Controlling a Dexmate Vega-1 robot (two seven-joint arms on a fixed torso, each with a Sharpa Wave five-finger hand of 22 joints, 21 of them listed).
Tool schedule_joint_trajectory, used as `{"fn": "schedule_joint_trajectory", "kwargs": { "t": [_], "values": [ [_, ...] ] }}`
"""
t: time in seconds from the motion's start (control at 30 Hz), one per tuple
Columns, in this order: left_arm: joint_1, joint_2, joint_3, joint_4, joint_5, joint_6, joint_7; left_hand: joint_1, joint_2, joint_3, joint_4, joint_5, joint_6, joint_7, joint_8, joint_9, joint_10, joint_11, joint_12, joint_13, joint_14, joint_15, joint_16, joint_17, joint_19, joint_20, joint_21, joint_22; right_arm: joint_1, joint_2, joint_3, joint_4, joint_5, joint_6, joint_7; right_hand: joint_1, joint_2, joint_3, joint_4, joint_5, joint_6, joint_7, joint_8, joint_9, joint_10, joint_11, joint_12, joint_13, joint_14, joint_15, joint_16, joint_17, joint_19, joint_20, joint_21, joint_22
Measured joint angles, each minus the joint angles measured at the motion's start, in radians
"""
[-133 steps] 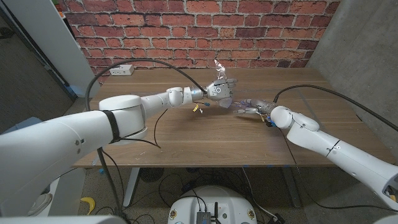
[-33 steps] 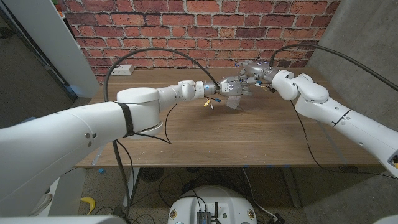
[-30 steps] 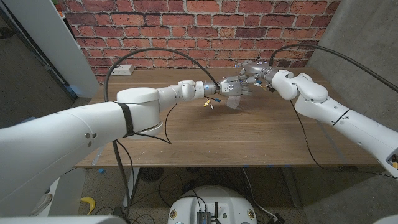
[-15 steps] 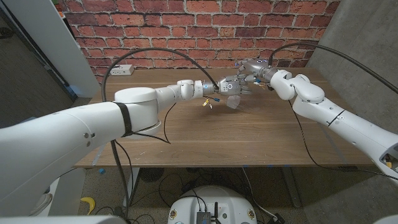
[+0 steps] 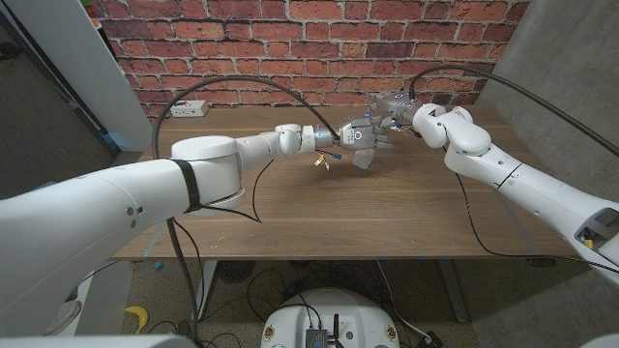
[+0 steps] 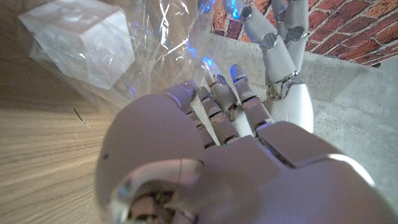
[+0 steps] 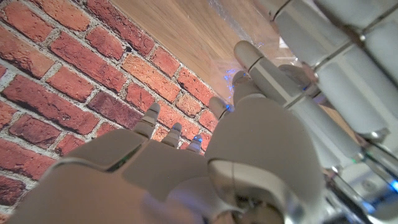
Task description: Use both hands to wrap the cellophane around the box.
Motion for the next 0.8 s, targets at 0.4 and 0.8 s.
{"fn": "schedule_joint_trajectory", "kwargs": {
  "t": [0.4,0.8],
  "values": [
    [0.004,0.027,-0.008,-0.044,0.011,0.008,0.005,0.011,0.0,0.011,0.005,0.0,-0.011,0.0,0.0,0.0,0.0,0.0,0.0,0.0,0.0,0.0,0.004,0.0,-0.013,-0.024,0.005,0.0,-0.021,-0.013,0.017,0.016,0.017,0.041,-0.09,0.01,0.02,-0.037,0.019,-0.019,0.511,0.024,0.134,-0.014,0.281,-0.06,0.041,-0.003,0.1,-0.009,0.035,0.003,0.086,-0.118,0.015,0.003],
    [0.013,0.075,-0.009,-0.122,0.019,0.056,0.005,-0.369,-0.153,-0.09,0.081,0.009,0.039,-0.009,0.011,0.005,0.038,0.016,0.008,0.011,0.011,-0.022,-0.004,0.002,-0.05,-0.065,0.024,-0.024,-0.034,-0.018,0.025,0.021,0.002,0.032,-0.135,-0.032,0.058,-0.044,0.051,-0.019,0.449,0.048,0.144,0.054,0.286,-0.065,0.021,0.0,0.075,-0.014,0.035,0.022,0.066,-0.159,0.015,0.003]
  ]
}}
